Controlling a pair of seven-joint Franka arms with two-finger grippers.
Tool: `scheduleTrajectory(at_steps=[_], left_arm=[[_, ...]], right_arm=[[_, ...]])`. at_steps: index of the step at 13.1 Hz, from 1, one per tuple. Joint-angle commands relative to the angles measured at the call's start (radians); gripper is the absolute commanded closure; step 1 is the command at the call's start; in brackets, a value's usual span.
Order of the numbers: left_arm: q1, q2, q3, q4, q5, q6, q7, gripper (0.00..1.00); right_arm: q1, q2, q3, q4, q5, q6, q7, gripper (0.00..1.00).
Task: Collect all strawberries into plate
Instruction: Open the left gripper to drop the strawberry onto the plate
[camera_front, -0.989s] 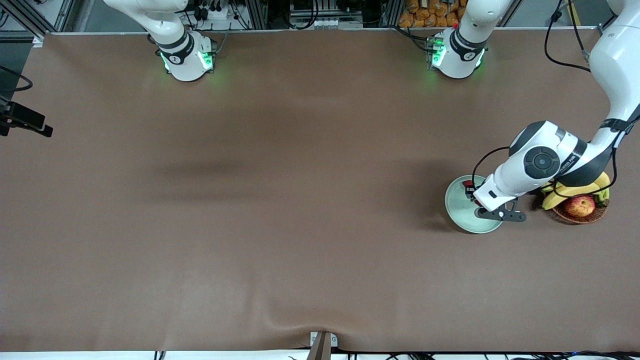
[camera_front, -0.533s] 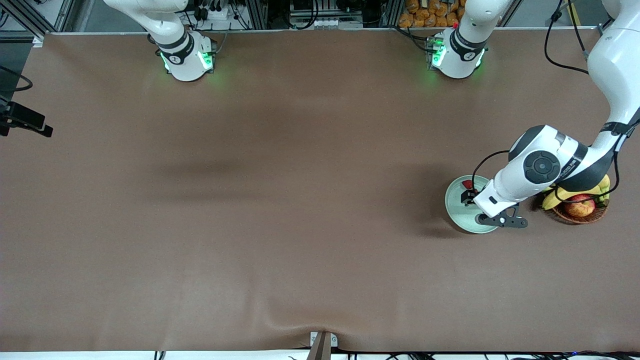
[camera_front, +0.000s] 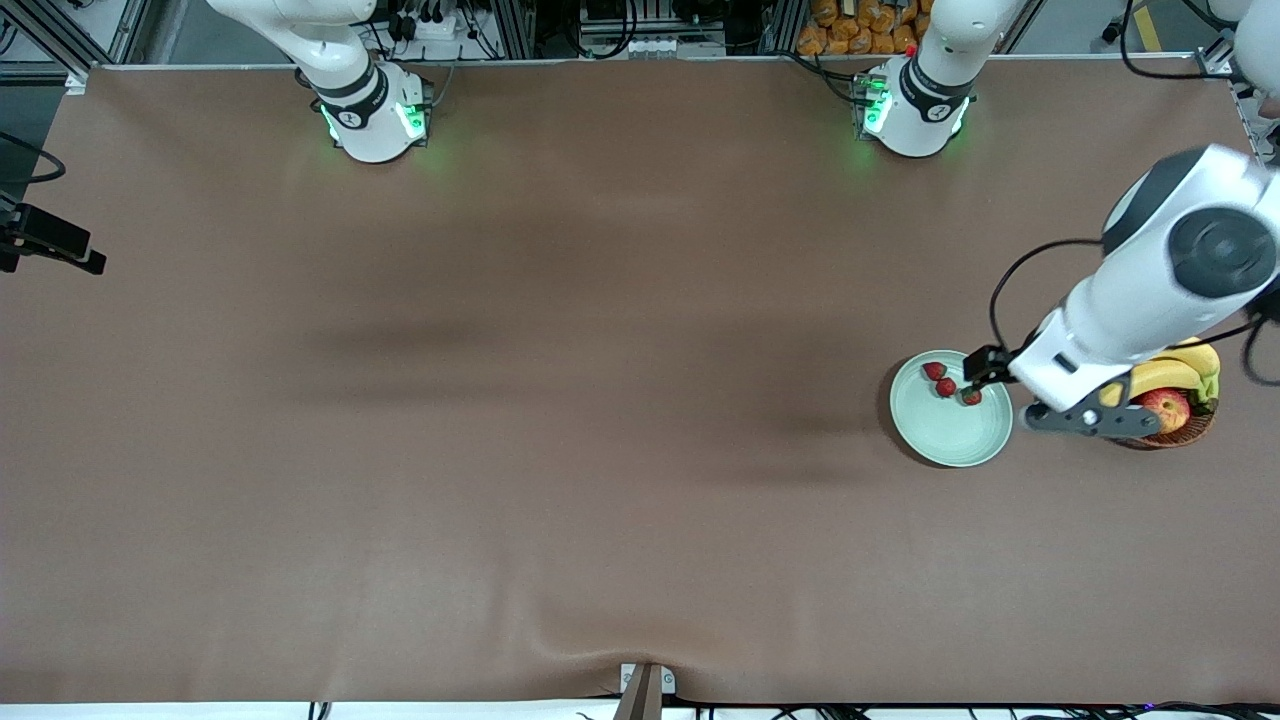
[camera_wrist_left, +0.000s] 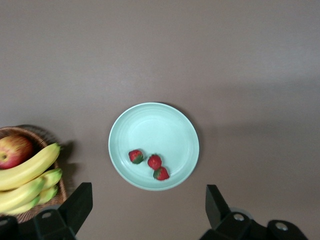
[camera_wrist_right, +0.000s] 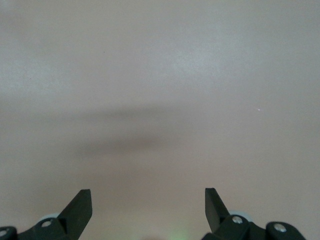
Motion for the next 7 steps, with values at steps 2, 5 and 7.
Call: scheduleTrajectory(at_steps=[2, 5, 7], left_arm=[[-0.005, -0.002, -0.11, 0.099, -0.002, -0.119, 0.007, 0.0], [-0.005, -0.004, -0.147, 0.128, -0.001, -0.147, 0.007, 0.0], [-0.01, -0.005, -0.163, 0.145, 0.002, -0.156, 0.007, 0.0]], right_arm=[[0.002, 0.001, -0.001, 0.007, 0.0, -0.003, -0.006, 0.0], [-0.002, 0.001, -0.001, 0.007, 0.0, -0.001, -0.004, 0.0], [-0.004, 0.001, -0.001, 0.007, -0.003, -0.001, -0.006, 0.0]])
